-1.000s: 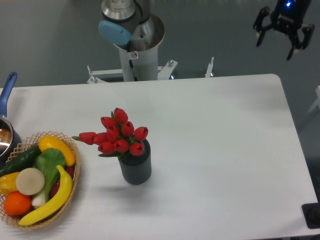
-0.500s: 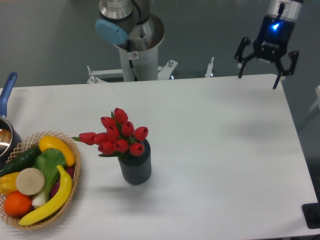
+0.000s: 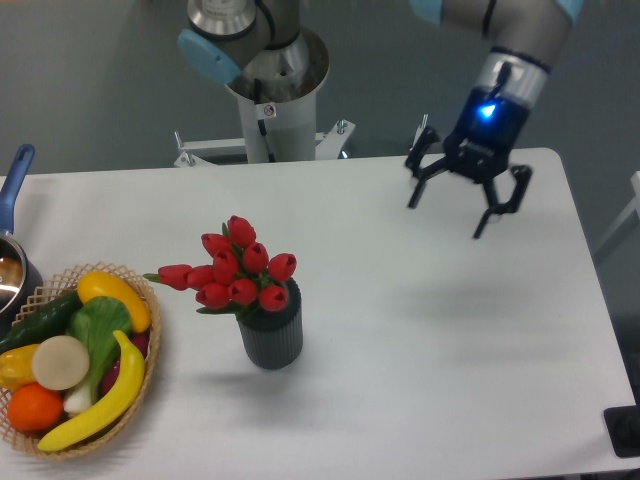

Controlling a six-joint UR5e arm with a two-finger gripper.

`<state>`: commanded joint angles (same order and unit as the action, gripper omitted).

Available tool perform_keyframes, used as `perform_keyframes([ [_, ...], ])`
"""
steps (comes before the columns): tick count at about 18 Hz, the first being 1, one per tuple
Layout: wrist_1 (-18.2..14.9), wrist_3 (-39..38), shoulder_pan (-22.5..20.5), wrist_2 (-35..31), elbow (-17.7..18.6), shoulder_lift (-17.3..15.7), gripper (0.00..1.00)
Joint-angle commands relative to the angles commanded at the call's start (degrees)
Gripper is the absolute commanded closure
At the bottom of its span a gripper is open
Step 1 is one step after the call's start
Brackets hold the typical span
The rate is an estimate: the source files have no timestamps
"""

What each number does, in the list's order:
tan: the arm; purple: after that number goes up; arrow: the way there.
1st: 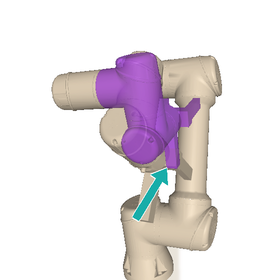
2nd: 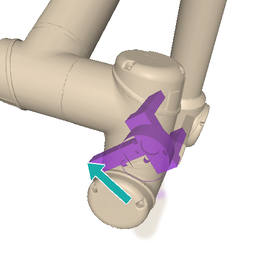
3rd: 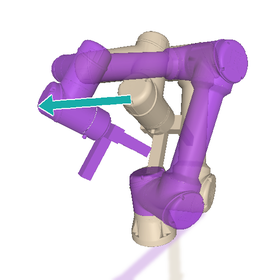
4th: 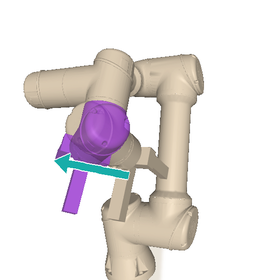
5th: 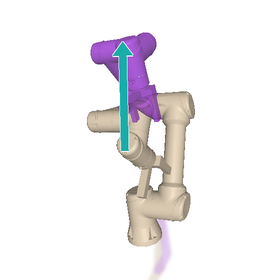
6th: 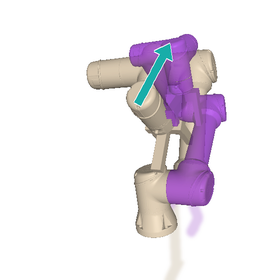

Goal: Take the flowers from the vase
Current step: 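Move the open gripper down toward the red tulip bouquet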

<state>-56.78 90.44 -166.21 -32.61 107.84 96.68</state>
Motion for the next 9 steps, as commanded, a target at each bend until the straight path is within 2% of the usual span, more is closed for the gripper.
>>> perform_keyframes([
  [9,0.35,1.14,6.33,0.45,1.40,0.44,0.00],
])
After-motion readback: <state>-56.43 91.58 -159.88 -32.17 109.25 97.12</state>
